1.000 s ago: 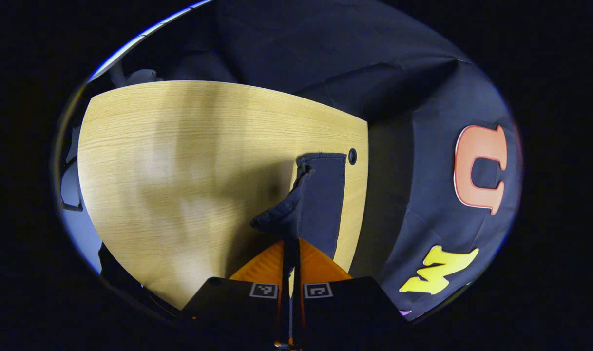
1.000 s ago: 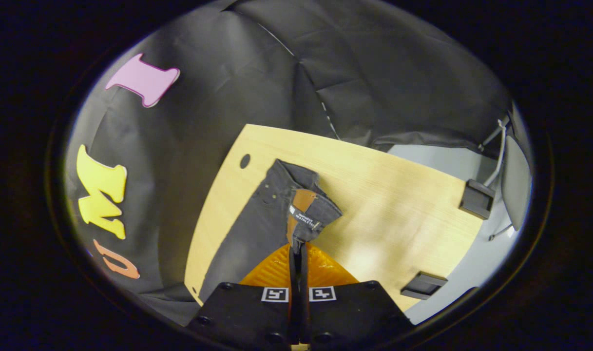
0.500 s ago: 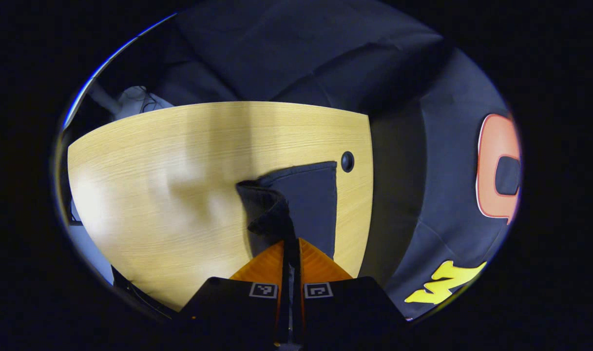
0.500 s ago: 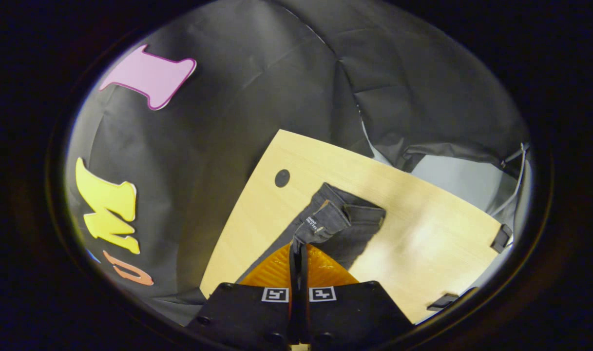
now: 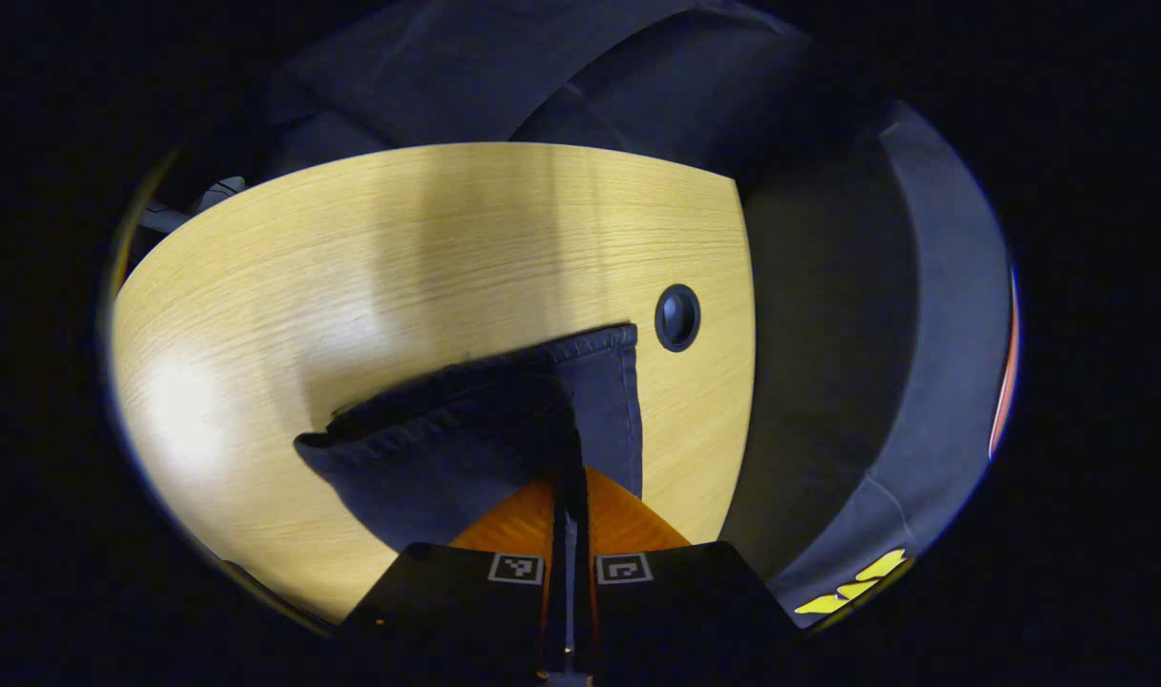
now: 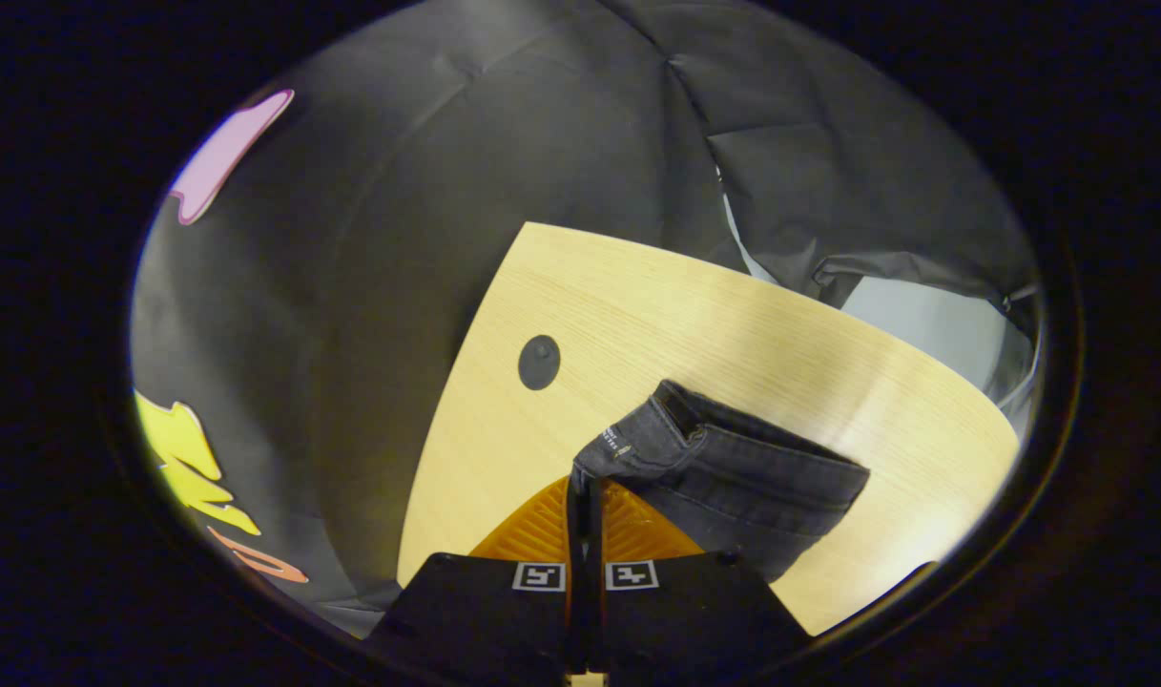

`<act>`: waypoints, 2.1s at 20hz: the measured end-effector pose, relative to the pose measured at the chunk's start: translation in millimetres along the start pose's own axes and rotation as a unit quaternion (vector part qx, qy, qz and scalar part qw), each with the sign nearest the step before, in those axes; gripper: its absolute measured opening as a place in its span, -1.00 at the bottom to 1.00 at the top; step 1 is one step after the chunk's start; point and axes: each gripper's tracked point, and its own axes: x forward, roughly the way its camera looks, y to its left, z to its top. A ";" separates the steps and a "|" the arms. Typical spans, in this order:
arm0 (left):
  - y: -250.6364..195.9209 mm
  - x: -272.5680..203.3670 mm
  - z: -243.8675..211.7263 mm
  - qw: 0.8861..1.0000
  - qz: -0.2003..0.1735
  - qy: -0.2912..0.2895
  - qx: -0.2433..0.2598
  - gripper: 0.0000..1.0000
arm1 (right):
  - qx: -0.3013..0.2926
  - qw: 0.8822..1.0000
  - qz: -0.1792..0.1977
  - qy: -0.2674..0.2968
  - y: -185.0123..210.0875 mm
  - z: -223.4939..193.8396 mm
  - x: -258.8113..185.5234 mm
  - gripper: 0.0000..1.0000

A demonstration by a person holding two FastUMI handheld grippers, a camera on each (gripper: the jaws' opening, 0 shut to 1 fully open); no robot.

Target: Grasp the waist and the cuffs of the jeans and fold them to make the two legs overlap; first hold the waist and fold one-third of the jeans toward the cuffs, then hold the cuffs and fold the remaining one-third in the same direction to finish folding.

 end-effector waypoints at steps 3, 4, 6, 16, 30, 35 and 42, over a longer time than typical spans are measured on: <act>-5.3 10.4 3.4 1.000 0.001 0.001 0.011 -0.87 | -0.007 1.000 -0.004 0.004 -2.7 1.6 10.7 -0.99; -8.8 10.9 3.8 1.000 0.003 0.000 0.017 -0.87 | -0.009 1.000 -0.003 0.005 -3.5 1.0 13.6 -0.99; -5.2 15.9 3.5 0.999 0.017 0.005 0.033 -0.87 | -0.009 1.000 -0.003 0.008 -4.5 1.1 18.8 -1.00; -8.8 13.1 -9.0 0.993 0.039 0.046 0.106 -0.18 | -0.020 1.000 0.004 0.001 1.8 -3.8 24.1 -0.34; -143.6 -212.5 -125.7 0.848 -0.147 -0.139 0.489 0.46 | -0.269 0.946 0.072 -0.167 62.9 -107.1 -181.3 0.97; -105.2 -269.8 -199.0 0.766 -0.193 -0.167 0.590 0.58 | -0.403 0.876 0.086 -0.251 60.4 -192.4 -286.6 0.96; -14.0 -287.4 -254.6 0.723 -0.189 -0.200 0.633 0.94 | -0.460 0.820 0.082 -0.330 8.8 -266.9 -349.5 0.96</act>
